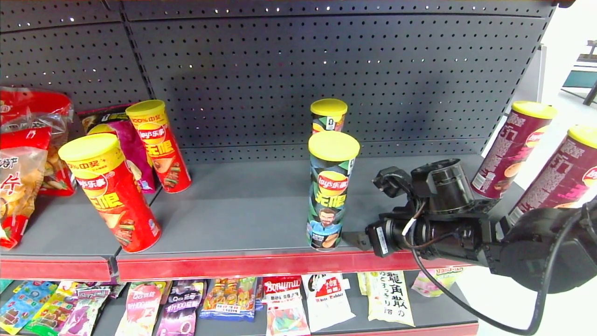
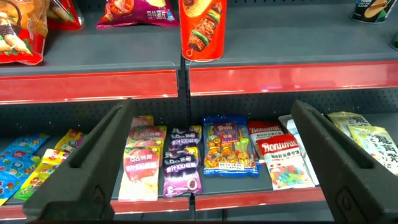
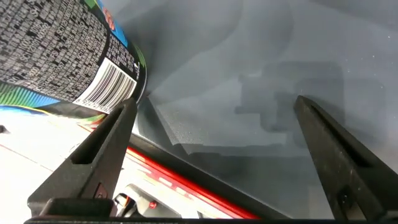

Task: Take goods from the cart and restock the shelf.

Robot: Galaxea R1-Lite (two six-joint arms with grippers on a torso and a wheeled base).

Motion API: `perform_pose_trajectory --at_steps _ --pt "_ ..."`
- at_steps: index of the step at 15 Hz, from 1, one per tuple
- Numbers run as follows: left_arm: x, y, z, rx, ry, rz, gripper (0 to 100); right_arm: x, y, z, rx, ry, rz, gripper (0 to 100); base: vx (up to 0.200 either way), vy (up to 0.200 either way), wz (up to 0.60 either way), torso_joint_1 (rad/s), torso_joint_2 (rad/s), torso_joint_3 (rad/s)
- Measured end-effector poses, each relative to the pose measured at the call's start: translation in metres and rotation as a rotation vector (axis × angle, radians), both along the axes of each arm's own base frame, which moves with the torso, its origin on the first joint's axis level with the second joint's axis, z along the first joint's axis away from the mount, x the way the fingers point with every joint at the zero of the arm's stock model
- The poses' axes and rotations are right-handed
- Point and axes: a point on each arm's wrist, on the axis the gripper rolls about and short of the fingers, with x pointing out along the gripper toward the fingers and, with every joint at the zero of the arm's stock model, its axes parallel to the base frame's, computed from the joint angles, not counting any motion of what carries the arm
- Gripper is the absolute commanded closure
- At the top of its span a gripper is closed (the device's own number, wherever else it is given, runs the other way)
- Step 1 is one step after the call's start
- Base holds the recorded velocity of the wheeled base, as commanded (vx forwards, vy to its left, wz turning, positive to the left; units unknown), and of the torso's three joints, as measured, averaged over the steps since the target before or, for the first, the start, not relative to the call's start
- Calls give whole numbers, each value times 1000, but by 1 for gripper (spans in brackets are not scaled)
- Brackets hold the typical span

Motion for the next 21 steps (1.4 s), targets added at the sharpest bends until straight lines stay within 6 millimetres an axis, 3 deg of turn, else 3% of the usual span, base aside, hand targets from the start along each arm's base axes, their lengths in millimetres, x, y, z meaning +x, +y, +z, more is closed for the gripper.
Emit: perform_pose_trajectory --at_steps 8,11,15,21 --pt "0 0 0 0 0 0 0 3 -7 1 6 -19 -19 0 0 0 0 0 0 0" --pt "0 0 0 1 0 0 0 -6 -23 5 15 -16 -14 0 0 0 0 0 0 0" --pt "0 0 0 0 0 0 0 -39 -52 23 48 -58 17 0 0 0 0 0 0 0" --pt "0 0 0 0 0 0 0 -118 -109 27 123 -146 164 0 0 0 0 0 0 0"
